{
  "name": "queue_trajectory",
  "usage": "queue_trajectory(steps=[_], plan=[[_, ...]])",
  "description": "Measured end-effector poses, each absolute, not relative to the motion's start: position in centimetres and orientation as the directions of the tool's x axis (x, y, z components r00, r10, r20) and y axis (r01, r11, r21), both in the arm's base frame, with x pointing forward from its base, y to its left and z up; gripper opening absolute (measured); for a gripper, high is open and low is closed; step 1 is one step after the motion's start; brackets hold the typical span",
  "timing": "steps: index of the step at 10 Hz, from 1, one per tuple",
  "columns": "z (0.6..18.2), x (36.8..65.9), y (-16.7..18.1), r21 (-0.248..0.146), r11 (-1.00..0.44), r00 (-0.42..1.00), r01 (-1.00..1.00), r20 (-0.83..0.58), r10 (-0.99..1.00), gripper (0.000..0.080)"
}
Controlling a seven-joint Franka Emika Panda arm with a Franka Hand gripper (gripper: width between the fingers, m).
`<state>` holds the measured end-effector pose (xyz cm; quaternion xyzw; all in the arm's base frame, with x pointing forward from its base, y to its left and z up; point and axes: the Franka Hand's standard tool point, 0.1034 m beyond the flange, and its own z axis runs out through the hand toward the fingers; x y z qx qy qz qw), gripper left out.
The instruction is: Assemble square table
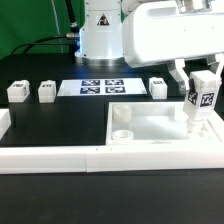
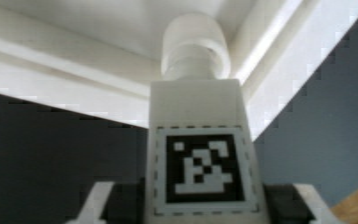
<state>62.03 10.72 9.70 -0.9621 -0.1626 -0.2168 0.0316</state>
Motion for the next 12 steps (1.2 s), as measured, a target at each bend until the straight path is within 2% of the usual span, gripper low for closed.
queue_trajectory(steps=[10,11,12], plan=[[7.9,61.6,11.9,0.01,-0.94,0.84,0.342,0.445,0.31,0.0292],[8.0,61.6,11.9,0.01,-0.939,0.84,0.342,0.446,0.311,0.0368],[8.0,61.6,11.9,0.01,-0.939,0.84,0.343,0.446,0.311,0.0543]])
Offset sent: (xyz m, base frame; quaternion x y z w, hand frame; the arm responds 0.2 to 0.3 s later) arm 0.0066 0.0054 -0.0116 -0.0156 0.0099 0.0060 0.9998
